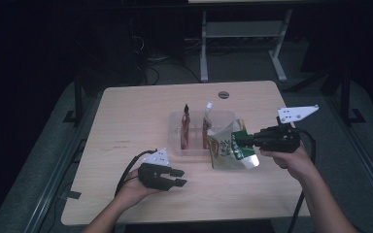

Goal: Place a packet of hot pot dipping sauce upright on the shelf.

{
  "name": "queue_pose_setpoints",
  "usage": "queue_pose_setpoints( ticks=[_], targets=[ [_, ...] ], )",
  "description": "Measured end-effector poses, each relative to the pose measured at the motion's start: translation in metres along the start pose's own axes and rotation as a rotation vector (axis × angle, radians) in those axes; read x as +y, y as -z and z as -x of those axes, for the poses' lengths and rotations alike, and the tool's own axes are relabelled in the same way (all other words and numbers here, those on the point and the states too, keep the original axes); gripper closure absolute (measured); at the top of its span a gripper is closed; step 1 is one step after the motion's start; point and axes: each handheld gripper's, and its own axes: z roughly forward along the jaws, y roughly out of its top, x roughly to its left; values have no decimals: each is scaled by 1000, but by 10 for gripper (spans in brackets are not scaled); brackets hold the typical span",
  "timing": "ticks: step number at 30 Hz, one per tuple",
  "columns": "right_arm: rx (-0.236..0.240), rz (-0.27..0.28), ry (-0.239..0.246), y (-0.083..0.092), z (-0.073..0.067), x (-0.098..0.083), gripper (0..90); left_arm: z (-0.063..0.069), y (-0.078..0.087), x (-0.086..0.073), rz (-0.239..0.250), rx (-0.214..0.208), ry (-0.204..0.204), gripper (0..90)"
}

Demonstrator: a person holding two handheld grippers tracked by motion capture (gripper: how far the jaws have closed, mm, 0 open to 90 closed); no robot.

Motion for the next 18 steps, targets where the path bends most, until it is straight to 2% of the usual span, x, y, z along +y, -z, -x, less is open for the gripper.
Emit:
queue_pose_setpoints(
  ticks=[4, 8, 18],
  targets=[
    [-35, 22, 7, 8, 3, 6, 900, 0, -1, 0, -8, -9, 8, 614],
    [-52, 43, 11, 17, 5, 11, 900, -1, -2, 0, -4, -11, 16, 609],
    [-96, 86, 31, 44, -3, 23, 900, -2, -4, 1, -11, -19, 20, 608]
  ],
)
